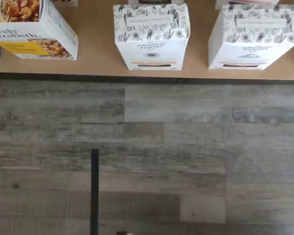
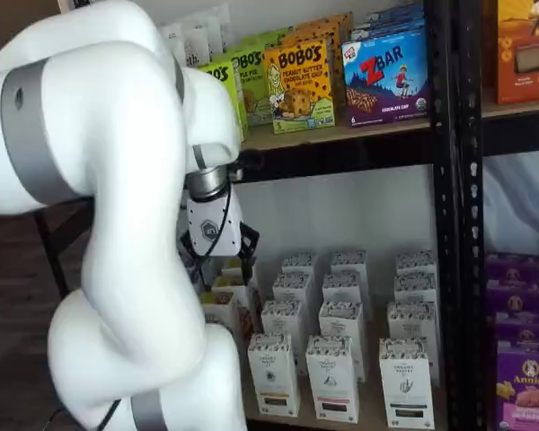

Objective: Pick up the white box with a yellow strip in the middle, on the bottom shelf, the fourth box from the left

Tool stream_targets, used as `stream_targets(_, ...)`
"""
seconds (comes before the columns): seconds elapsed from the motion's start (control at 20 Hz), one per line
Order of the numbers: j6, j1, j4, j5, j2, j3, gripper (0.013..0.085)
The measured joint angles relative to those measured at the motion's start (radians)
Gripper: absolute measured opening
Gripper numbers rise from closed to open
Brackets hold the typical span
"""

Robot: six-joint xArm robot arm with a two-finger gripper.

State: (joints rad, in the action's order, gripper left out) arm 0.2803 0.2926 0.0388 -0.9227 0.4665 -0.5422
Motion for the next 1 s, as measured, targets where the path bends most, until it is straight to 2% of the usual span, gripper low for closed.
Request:
stream_targets(0.25,0.060,0.059,-0.008,0.120,-0.149,-0.016,0.0850)
stream_targets(0.35,0.071,0.071,-0.008,0.143,-0.189,-0.025,0.0850)
stream_targets(0.6,0.076,0.083,0.000,0.216,-0.274,-0.038,0.0850)
stream_targets(0.85,0.090,0.083,-0.021,0.297,-0.375,-0.067,0.0850)
stream_targets(1.0,0.071,0.079,-0.005,0.357,-0.443,-0.085,0.0850)
